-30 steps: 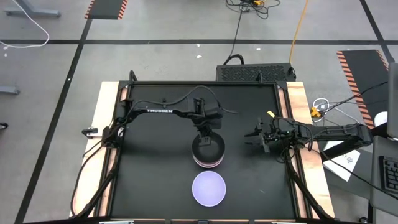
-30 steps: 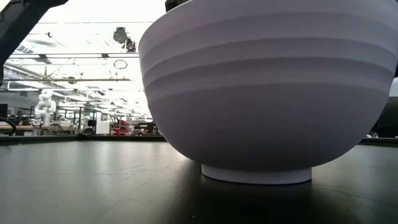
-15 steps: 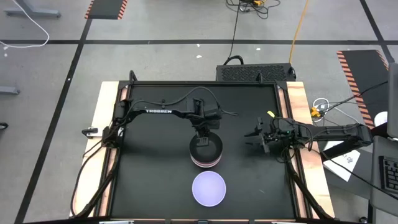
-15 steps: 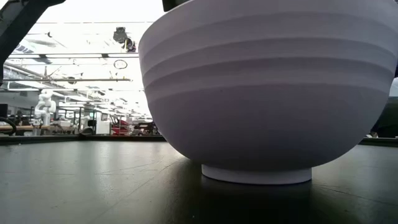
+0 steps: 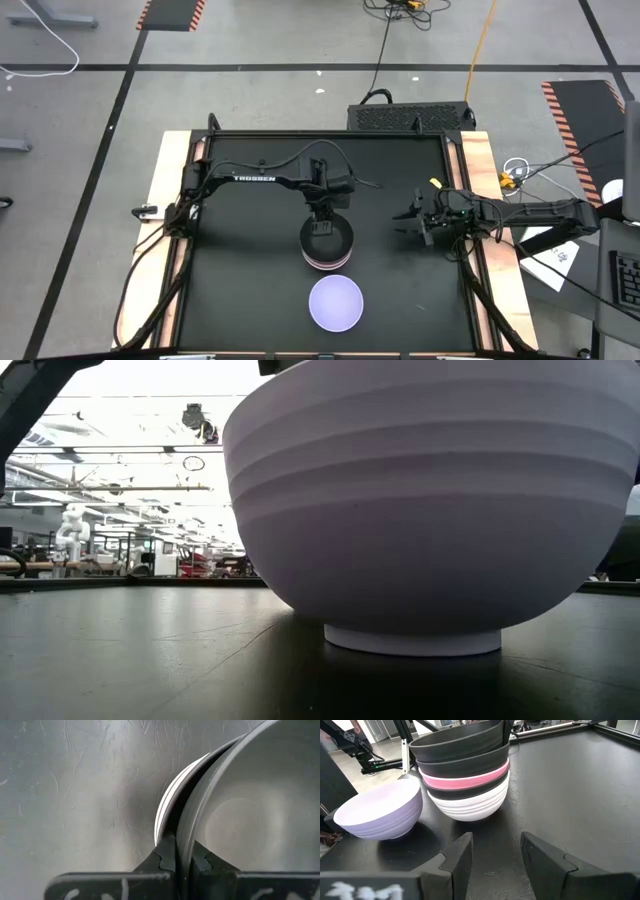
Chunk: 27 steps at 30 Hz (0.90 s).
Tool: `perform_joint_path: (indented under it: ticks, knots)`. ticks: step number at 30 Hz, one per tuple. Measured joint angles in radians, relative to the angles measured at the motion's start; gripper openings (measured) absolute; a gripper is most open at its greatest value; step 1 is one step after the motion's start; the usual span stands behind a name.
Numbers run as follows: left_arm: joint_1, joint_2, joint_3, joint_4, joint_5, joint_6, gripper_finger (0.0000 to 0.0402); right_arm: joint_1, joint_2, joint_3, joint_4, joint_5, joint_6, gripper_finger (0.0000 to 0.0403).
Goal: Nest bowls inside each other
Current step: Stack the black bowl on top of the black bowl
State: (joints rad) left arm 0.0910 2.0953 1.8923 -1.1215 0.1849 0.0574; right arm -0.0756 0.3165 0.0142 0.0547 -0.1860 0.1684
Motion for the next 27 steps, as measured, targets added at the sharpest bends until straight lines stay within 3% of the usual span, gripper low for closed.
perform_joint_path:
  ticks: [19,27]
  knots:
    - [-0.015,0.002,-0.002,0.046,0.024,0.043,0.0026,0.0,0.0,0.0,0.0,0.002,-0.001,0.0157]
    - [-0.03,0.002,0.009,0.064,0.025,0.039,0.013,0.0,0.0,0.0,0.0,0.002,0.002,0.0157]
